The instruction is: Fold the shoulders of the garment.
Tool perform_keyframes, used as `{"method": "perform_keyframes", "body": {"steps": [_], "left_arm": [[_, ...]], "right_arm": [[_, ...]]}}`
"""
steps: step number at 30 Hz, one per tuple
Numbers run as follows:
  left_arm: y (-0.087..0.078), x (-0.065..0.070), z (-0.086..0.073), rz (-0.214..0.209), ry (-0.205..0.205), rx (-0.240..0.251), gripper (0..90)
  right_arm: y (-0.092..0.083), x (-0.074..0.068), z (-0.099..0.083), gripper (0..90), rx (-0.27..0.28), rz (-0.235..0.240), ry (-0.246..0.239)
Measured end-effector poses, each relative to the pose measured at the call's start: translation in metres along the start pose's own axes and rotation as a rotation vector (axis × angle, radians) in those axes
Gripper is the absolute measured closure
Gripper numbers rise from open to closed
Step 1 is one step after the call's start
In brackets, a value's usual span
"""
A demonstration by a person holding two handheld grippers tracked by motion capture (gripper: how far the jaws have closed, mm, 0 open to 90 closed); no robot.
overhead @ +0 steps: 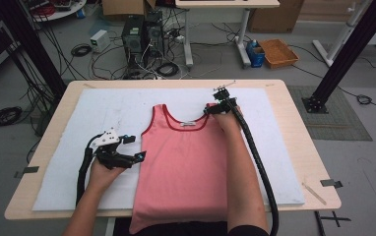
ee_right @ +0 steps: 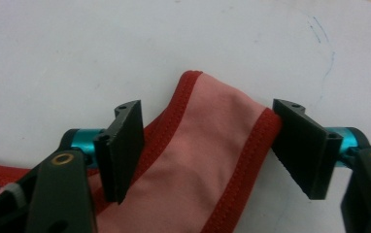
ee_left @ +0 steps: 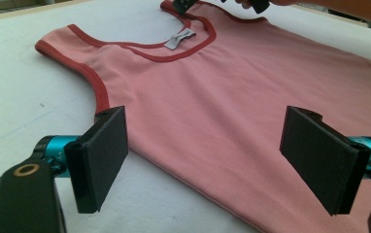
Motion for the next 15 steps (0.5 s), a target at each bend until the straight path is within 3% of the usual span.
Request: {"method": "perform_keyframes", "body": {"steps": [9,15], "left_arm": [[0.0002,-0.0007,0.0001,0.004,-0.007,-0.001,17.9],[0.0009,-0.0006,0.0002,0.009,-0.014,-0.004,17.9]], "right_arm": [[-0.0028,-0.0009,-0.0015,48.0,-0.011,-0.036,-0.009],[-0.0047,-0.0066,-0.0030,75.0,-0.006,-0.039,-0.020]]}}
Point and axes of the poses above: each handheld gripper's, and its own axes: y roughly forward along the jaws, z roughly out of its top, x roughly to its right, the point moved 3 cm from there along y, roughly forward along the jaws, and after that the axes turned 10 degrees about -x, right-handed, at the moved point
